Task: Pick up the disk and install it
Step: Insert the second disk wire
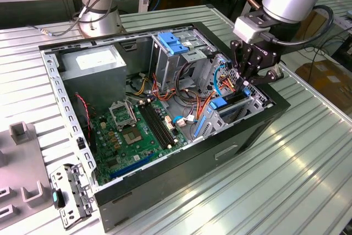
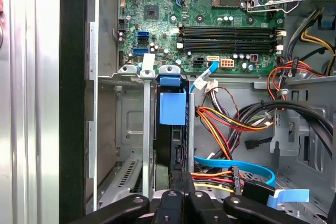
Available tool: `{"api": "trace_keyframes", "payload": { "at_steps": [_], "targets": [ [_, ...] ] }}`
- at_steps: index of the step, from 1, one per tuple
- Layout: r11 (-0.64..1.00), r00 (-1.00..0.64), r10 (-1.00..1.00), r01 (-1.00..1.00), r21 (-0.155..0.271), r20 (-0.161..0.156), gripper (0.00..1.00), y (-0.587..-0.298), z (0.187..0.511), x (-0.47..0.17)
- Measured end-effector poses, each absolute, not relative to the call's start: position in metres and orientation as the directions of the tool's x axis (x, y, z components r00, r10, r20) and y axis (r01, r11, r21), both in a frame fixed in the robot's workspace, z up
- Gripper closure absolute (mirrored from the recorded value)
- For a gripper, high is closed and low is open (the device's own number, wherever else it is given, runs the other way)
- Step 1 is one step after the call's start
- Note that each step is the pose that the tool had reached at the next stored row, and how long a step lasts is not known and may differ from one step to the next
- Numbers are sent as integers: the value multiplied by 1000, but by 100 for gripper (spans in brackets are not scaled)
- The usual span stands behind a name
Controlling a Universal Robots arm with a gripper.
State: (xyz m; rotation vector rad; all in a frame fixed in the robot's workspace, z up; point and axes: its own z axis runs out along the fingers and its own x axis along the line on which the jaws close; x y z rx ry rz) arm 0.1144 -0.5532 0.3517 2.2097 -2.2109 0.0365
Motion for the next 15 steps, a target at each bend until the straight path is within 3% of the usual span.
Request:
{"api": "trace_keyframes", "payload": {
  "at_steps": [10, 15],
  "targets": [
    [1, -1, -1000, -1000, -7, 28, 89, -553, 352, 99],
    [0, -1, -1000, -1000, -7, 30, 89, -551, 383, 99]
  ]
}}
